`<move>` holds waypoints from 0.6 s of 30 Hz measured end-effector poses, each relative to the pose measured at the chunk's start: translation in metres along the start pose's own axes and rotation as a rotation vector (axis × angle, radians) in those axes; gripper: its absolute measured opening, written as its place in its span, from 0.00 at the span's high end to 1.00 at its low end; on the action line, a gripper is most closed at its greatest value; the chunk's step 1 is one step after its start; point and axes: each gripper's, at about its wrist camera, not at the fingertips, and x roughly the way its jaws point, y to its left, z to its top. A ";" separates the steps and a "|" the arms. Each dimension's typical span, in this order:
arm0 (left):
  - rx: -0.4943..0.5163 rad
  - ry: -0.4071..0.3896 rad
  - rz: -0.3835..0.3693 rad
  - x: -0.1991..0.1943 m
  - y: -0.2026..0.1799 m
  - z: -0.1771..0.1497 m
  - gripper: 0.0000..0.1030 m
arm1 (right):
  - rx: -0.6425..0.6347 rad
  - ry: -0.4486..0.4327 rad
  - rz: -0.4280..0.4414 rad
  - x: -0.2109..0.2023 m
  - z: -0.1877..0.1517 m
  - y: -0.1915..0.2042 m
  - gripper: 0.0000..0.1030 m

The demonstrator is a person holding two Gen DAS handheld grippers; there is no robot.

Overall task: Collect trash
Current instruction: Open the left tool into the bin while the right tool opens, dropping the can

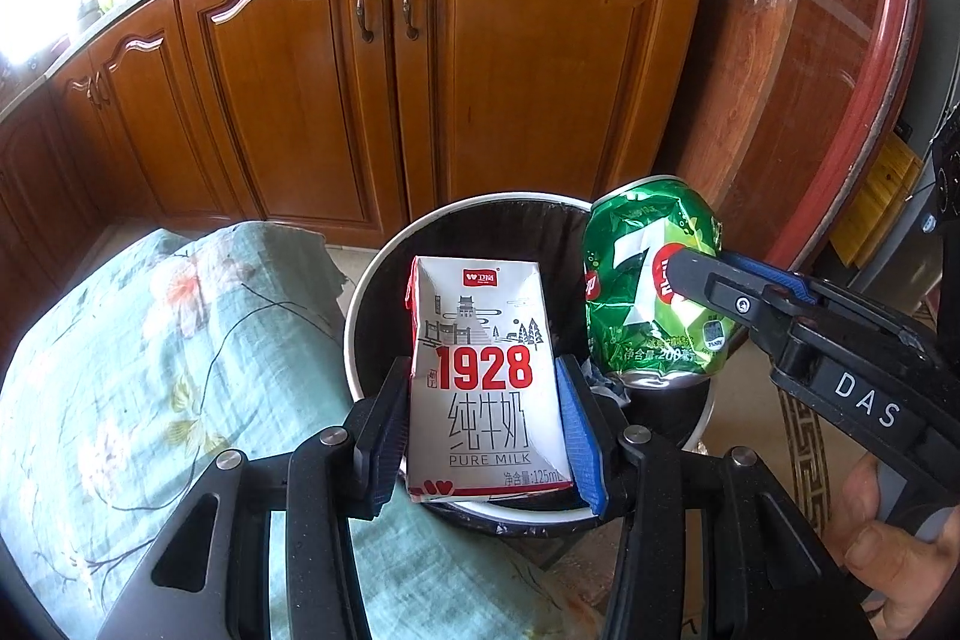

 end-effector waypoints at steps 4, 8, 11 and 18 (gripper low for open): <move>-0.001 0.012 0.002 0.004 -0.001 0.004 0.56 | 0.000 0.020 -0.003 0.006 0.001 -0.002 0.75; 0.000 0.022 0.006 0.008 -0.001 0.007 0.56 | -0.002 0.041 -0.010 0.013 0.001 -0.004 0.75; -0.001 0.030 0.008 0.011 -0.001 0.010 0.56 | 0.002 0.054 -0.005 0.018 0.002 -0.006 0.75; 0.012 0.036 0.016 0.013 -0.006 0.014 0.55 | -0.004 0.071 -0.008 0.023 0.005 -0.006 0.75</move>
